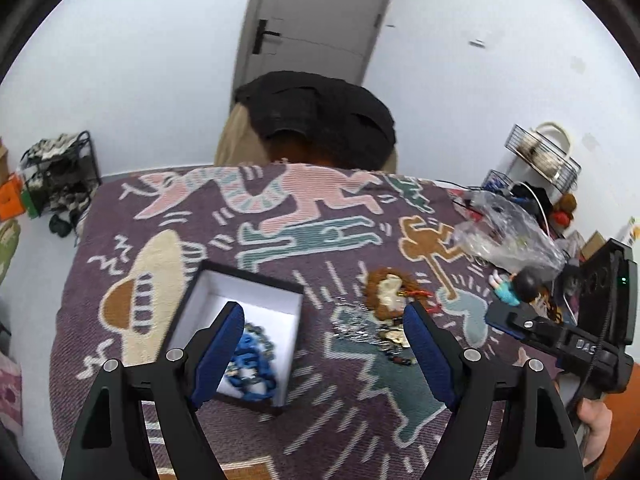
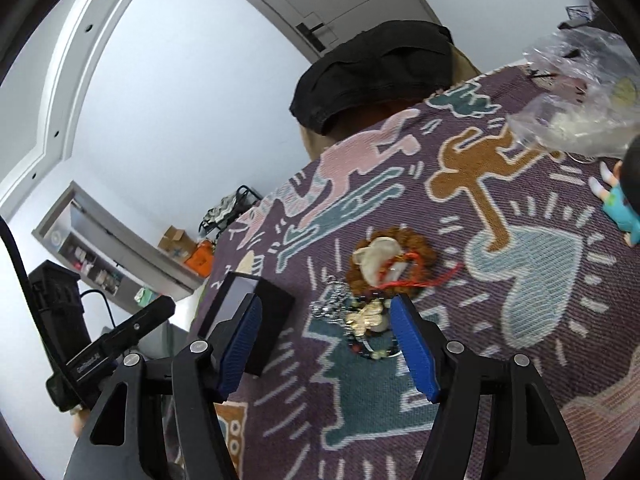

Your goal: Organize jewelry

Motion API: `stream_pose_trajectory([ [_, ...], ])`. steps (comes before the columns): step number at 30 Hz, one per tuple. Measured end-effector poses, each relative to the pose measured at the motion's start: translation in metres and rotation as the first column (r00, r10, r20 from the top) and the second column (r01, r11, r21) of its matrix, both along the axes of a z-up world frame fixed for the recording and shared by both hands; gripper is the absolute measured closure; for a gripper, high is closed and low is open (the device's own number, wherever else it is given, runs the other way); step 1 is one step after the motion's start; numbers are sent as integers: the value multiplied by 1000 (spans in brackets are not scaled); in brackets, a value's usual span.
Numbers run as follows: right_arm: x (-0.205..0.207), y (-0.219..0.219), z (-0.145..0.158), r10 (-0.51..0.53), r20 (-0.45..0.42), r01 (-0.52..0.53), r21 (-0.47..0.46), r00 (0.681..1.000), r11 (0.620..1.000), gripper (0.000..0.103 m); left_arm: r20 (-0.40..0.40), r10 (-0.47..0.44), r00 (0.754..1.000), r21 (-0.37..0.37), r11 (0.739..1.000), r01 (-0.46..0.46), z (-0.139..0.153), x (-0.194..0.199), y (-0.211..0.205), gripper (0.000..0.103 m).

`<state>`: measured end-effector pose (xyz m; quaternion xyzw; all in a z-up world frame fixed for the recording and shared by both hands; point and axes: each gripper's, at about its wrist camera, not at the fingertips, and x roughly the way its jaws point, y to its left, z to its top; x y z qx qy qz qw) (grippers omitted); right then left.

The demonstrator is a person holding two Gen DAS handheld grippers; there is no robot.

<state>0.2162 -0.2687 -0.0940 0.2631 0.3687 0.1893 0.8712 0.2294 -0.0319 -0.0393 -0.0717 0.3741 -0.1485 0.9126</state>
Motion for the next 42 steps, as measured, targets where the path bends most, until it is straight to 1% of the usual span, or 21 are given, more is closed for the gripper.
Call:
stream_pose_trajectory([
  [1, 0, -2, -2, -2, -4, 2, 0, 1000, 1000, 40, 3, -8, 1000, 8, 1000, 8, 0, 0, -5, 22],
  [2, 1, -5, -7, -3, -17, 3, 5, 1000, 1000, 45, 5, -15, 1000, 16, 1000, 15, 0, 1, -9, 23],
  [4, 5, -8, -16, 1, -45, 0, 26, 999, 1000, 50, -1, -22, 1000, 28, 999, 22, -1, 3, -15, 29],
  [7, 9, -10, -28, 11, -75, -7, 52, 997, 999, 59, -15, -25, 1000, 37, 999, 25, -4, 4, -22, 36],
  [9, 13, -10, -38, 23, -98, -17, 65, 995, 998, 68, -18, -25, 1000, 38, 999, 26, -5, 5, -24, 37],
  [13, 19, -5, -51, 34, -129, -26, 61, 991, 998, 72, -23, -28, 999, 44, 999, 29, -6, 6, -29, 38],
  [15, 23, -2, -58, 43, -146, -35, 54, 988, 998, 79, -27, -29, 999, 51, 998, 30, -8, 7, -33, 39],
  [20, 31, 3, -68, 37, -171, -33, 25, 985, 999, 79, -42, -34, 999, 50, 998, 36, -15, 11, -36, 39],
  [24, 37, 9, -73, 27, -188, -31, -21, 982, 999, 80, -54, -34, 998, 43, 998, 36, -20, 14, -36, 39],
  [31, 43, 20, -72, 15, -187, -34, -97, 982, 995, 80, -66, -22, 998, 27, 999, 24, -25, 18, -32, 39],
  [32, 43, 20, -72, 13, -184, -32, -100, 983, 994, 83, -66, -22, 998, 26, 999, 23, -25, 19, -32, 39],
  [33, 44, 20, -72, 13, -182, -32, -103, 983, 994, 94, -66, -22, 998, 25, 999, 24, -25, 19, -32, 39],
  [36, 39, 16, -70, 12, -157, -26, -92, 988, 995, 94, -66, -20, 998, 29, 999, 22, -25, 20, -33, 39],
  [40, 28, 5, -56, 9, -100, -14, -53, 995, 998, 94, -76, -24, 997, 36, 999, 27, -27, 25, -37, 39],
  [42, 22, -3, -47, 3, -68, -5, -34, 998, 999, 94, -79, -32, 996, 42, 998, 35, -28, 27, -42, 41],
])
